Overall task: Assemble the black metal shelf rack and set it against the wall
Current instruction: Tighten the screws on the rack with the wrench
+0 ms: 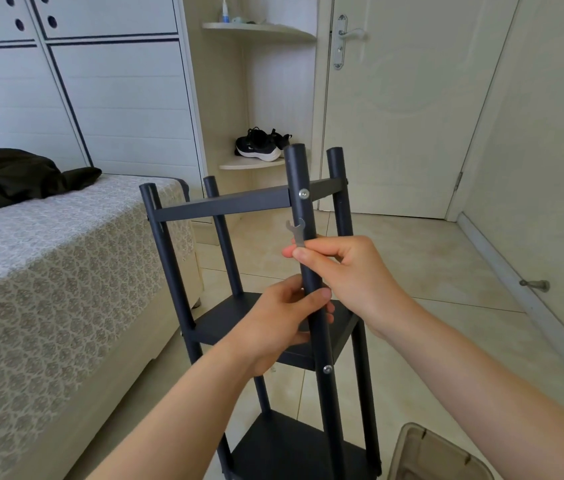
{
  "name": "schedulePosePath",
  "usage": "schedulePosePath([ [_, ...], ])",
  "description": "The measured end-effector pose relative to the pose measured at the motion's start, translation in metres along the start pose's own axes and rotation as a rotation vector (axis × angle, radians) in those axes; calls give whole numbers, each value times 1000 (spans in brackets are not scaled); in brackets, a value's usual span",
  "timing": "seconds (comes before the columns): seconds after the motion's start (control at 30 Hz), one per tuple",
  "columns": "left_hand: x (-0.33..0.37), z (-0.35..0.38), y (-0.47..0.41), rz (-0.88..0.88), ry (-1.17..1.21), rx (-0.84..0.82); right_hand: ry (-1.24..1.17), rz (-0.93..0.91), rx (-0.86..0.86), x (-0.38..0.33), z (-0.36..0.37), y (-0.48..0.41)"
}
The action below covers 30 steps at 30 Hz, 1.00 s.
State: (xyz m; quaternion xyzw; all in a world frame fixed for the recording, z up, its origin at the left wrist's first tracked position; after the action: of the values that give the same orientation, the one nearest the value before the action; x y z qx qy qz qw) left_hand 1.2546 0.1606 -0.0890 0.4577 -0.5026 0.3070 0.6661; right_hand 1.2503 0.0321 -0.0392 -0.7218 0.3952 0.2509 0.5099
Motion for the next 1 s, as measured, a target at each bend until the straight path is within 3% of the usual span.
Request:
schedulePosePath([
  [0.4,7,-16,8,-53,-6,-194,356,-118,19,-11,3,4],
  [0.53,7,-16,12,-49,19,-221,361,-147,49,-18,7,5],
  [0.63,8,-19,16,-51,36,-256,195,-66,85,-20,2,1],
  [0.73,8,-19,19,-4,12,-171,-47,-32,59,-23,-3,-3],
  [0.8,9,-16,19,117,-29,-51,-161,-2,52,-24,-4,-6],
  [0.9,10,-13,16,286,-26,91,-184,50,118,-19,-5,-11],
  [1.0,11,-14,16,303,-21,122,-142,150,111,-12,-5,-10],
])
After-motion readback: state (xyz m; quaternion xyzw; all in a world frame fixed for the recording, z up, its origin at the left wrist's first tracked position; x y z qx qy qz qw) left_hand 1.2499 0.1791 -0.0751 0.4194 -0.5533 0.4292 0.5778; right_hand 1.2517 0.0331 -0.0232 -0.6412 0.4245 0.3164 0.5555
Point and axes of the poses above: each hand's wrist, its own y-axis away from the middle knuckle, its own z-axis out of the palm, x = y × z, the point moved 1 cm from there along -y, towards the middle knuckle, and after that the axes turned 13 degrees about -z, right-handed, at the moved point
